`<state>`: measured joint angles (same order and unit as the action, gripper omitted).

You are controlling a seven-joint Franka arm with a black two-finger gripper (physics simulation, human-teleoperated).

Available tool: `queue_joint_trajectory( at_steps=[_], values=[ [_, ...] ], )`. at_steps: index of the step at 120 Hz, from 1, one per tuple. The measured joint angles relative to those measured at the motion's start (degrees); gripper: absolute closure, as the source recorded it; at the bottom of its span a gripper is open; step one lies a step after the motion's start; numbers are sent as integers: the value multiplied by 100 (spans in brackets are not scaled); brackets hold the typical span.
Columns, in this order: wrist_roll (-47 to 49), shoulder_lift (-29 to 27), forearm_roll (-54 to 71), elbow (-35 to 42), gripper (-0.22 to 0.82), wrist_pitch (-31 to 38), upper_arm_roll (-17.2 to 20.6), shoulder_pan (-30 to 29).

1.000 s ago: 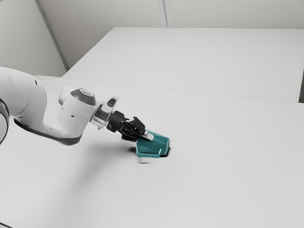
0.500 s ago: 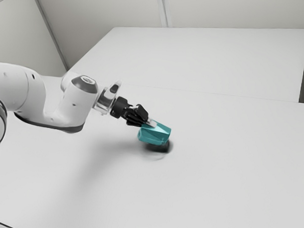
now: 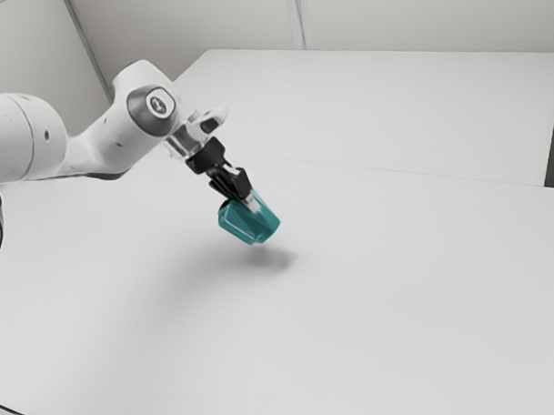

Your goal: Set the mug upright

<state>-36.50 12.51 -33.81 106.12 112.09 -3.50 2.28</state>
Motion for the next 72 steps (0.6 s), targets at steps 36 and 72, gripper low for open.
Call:
queue_joint_trajectory(
  at_steps=[36, 72],
  values=[
    [908, -36, 1671, -386, 76, -579, 79, 2],
    [1821, 61, 2522, -482, 76, -777, 237, 4]
  ],
)
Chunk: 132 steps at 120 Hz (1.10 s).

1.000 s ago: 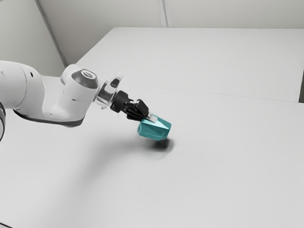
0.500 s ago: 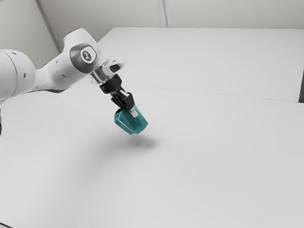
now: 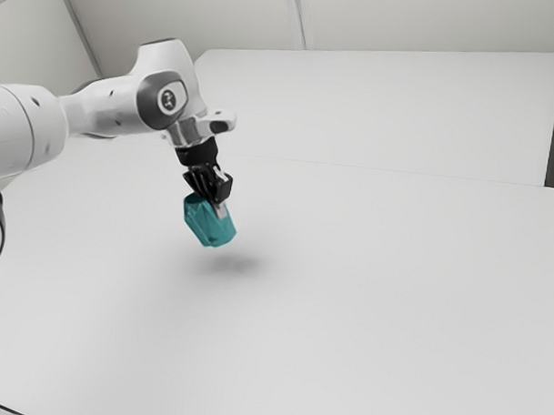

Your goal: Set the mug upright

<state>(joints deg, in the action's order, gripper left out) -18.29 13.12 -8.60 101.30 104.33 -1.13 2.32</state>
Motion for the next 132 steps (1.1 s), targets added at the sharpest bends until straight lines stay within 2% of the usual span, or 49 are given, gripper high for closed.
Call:
queue_joint_trajectory(
  at_steps=[76, 132],
  values=[
    [1282, 312, 398, 48, 76, 111, 122, 5],
    [1807, 551, 607, 94, 77, 563, 174, 6]
  ],
)
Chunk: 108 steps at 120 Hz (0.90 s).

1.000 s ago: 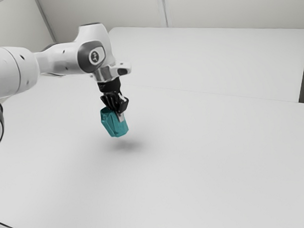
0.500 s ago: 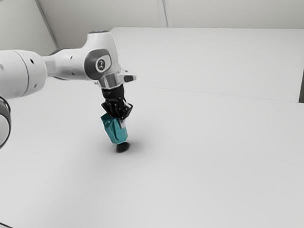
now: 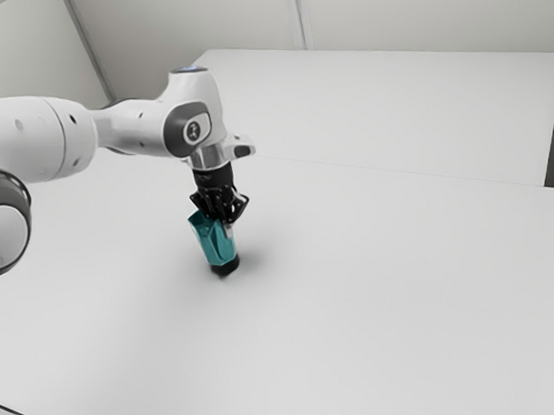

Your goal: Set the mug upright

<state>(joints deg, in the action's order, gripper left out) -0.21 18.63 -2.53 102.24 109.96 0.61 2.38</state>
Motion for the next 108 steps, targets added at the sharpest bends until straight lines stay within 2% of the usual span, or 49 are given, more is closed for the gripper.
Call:
queue_joint_trajectory(
  at_steps=[10, 20, 41, 59, 82, 108],
  values=[
    [63, 18, 7, 0, 76, 34, 0, 0],
    [115, 22, 4, 2, 70, 73, 11, 0],
    [203, 14, -24, 8, 35, 132, 62, 0],
    [261, -86, -43, 4, 17, 153, 106, -1],
    [313, -563, -52, -35, 7, -20, 157, 1],
    [293, -931, -22, -544, 3, -800, 105, 1]
  ],
)
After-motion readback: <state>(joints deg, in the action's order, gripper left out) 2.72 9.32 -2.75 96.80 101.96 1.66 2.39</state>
